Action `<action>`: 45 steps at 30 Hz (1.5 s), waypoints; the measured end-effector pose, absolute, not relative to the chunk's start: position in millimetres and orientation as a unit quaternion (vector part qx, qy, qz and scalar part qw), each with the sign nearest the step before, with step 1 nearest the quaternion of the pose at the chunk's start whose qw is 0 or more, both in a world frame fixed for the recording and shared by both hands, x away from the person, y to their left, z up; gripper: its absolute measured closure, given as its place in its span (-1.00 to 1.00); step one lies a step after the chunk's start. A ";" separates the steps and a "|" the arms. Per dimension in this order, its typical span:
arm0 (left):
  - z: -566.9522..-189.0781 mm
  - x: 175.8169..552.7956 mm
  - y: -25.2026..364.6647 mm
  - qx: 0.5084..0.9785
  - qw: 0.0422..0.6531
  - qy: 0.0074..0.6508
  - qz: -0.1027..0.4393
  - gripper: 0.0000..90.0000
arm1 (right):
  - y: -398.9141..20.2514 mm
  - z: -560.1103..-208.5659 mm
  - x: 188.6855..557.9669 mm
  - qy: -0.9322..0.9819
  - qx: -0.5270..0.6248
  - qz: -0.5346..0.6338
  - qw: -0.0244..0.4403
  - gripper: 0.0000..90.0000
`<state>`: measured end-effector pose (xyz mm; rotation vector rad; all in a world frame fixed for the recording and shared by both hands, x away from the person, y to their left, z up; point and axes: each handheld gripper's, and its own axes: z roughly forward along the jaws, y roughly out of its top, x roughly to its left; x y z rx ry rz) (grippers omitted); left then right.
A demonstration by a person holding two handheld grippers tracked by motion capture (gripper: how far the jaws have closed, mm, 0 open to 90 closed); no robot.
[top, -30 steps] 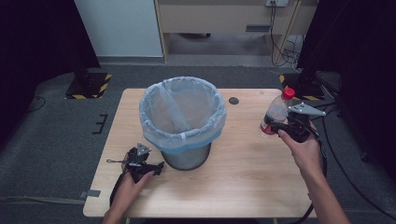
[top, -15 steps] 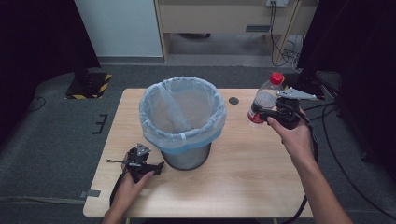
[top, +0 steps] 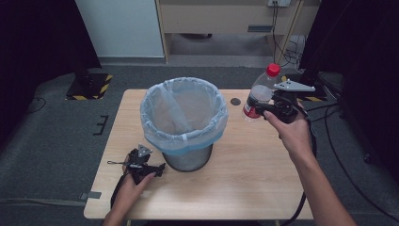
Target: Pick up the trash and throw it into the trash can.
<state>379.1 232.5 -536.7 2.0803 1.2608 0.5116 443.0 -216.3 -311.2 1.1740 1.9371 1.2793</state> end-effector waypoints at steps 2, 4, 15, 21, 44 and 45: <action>-536.7 379.1 232.5 0.792 0.322 0.480 0.195 -1.00 | -214.6 -308.6 444.3 0.718 0.434 0.473 0.268 -0.39; -536.7 379.1 232.5 0.792 0.322 0.480 0.195 -1.00 | -214.1 -307.8 444.9 0.719 0.433 0.473 0.269 -0.39; -536.7 379.1 232.5 0.792 0.322 0.480 0.195 -1.00 | -204.8 -275.2 446.9 0.709 0.418 0.491 0.285 -0.39; -536.8 379.1 232.5 0.792 0.322 0.480 0.195 -1.00 | -197.6 -264.3 445.7 0.710 0.410 0.495 0.288 -0.39; -536.8 379.2 232.4 0.791 0.323 0.481 0.195 -1.00 | -150.3 -215.6 434.3 0.708 0.359 0.537 0.286 -0.39; -536.9 379.2 232.4 0.791 0.323 0.481 0.196 -1.00 | -147.3 -214.3 433.2 0.707 0.357 0.540 0.284 -0.39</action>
